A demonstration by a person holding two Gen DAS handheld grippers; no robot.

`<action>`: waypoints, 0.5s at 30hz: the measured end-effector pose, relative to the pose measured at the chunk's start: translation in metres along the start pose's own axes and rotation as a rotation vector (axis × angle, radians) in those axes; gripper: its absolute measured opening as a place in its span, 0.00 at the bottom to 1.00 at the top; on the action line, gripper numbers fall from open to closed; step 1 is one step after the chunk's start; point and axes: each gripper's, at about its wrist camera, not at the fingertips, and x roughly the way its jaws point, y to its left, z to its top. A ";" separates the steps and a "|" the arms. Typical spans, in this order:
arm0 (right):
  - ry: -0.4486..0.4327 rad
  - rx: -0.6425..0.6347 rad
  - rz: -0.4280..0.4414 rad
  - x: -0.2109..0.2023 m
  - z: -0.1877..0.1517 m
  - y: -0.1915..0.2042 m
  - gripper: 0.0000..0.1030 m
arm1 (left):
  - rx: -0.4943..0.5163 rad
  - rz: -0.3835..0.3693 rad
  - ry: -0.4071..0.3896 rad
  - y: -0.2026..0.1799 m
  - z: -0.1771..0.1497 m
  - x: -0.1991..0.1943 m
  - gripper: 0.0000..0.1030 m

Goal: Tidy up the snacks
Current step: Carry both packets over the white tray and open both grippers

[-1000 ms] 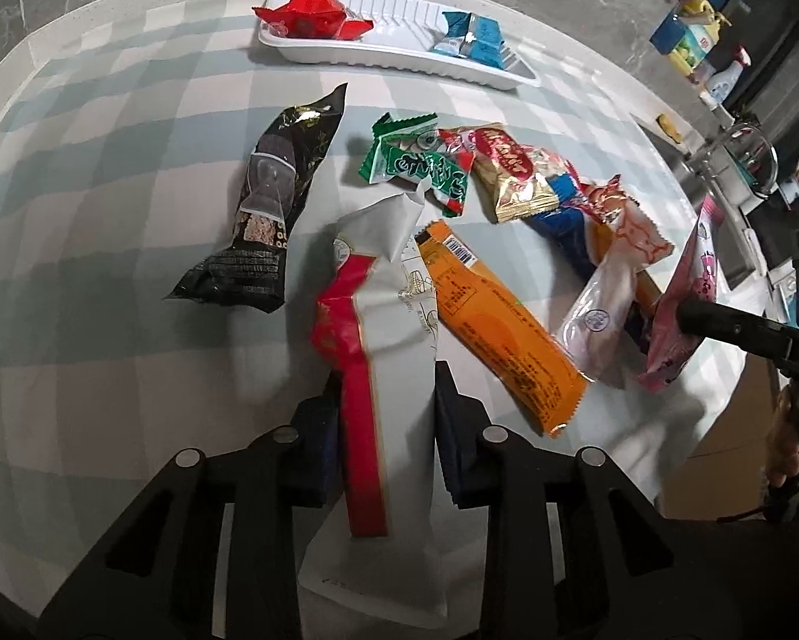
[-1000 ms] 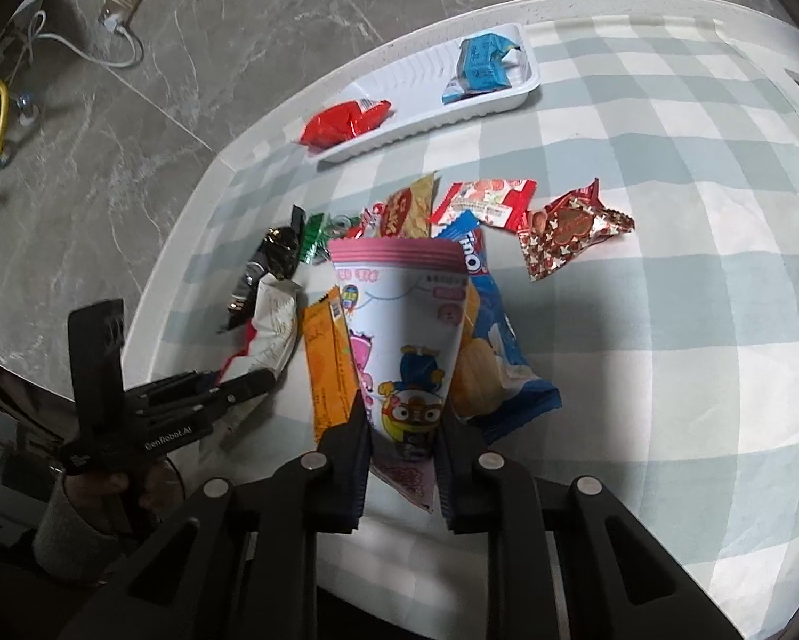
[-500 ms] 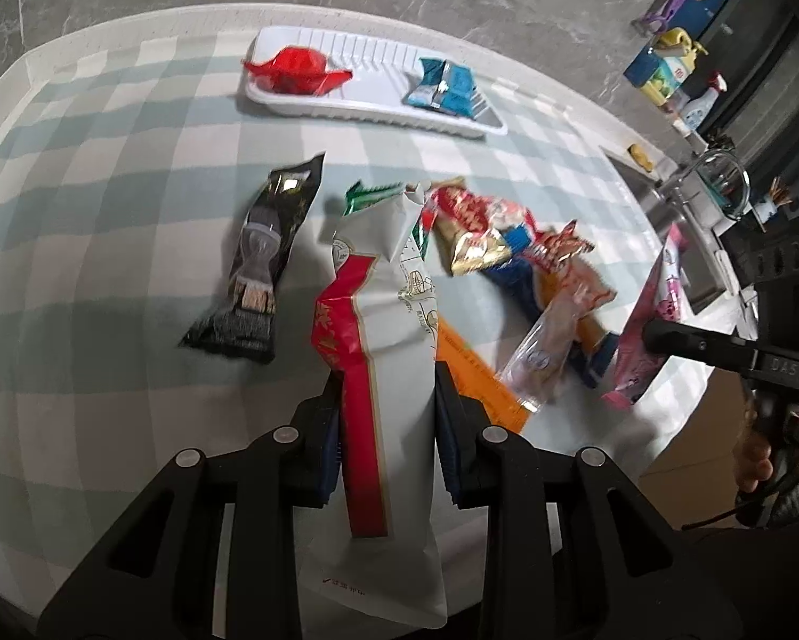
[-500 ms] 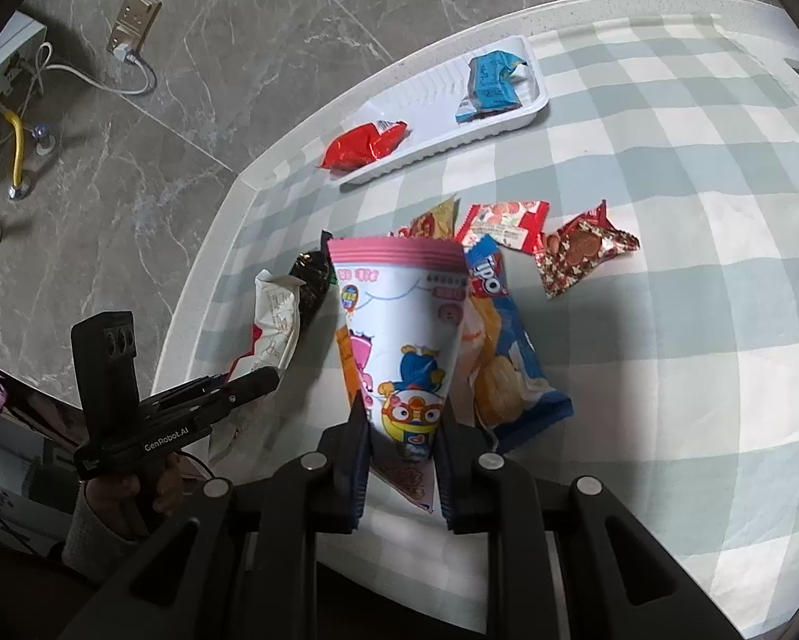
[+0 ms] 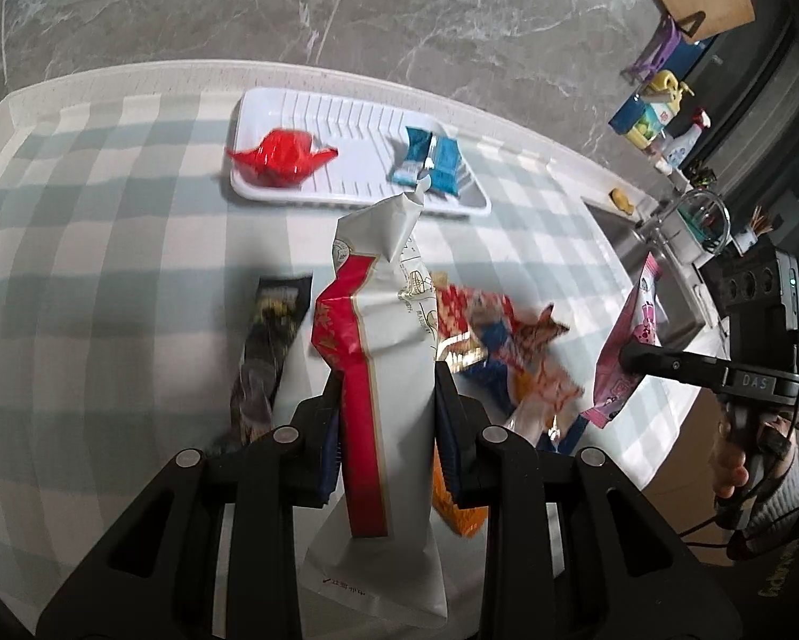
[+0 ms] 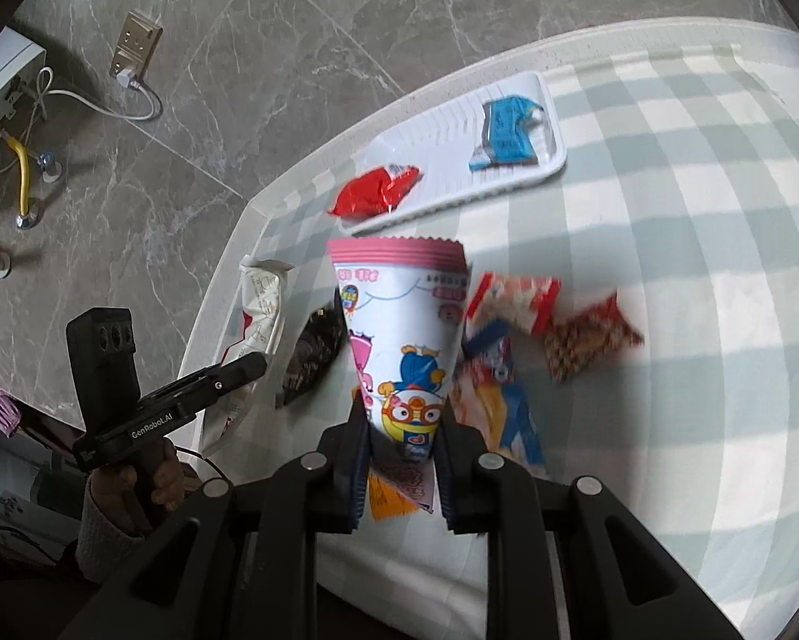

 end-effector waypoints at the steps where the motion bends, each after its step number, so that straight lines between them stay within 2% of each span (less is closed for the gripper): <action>1: 0.001 0.002 0.004 0.000 0.006 -0.001 0.22 | -0.001 -0.001 -0.002 0.000 0.005 0.001 0.26; 15: 0.016 -0.016 0.004 0.013 0.100 -0.009 0.22 | 0.015 -0.028 -0.043 0.011 0.101 0.019 0.26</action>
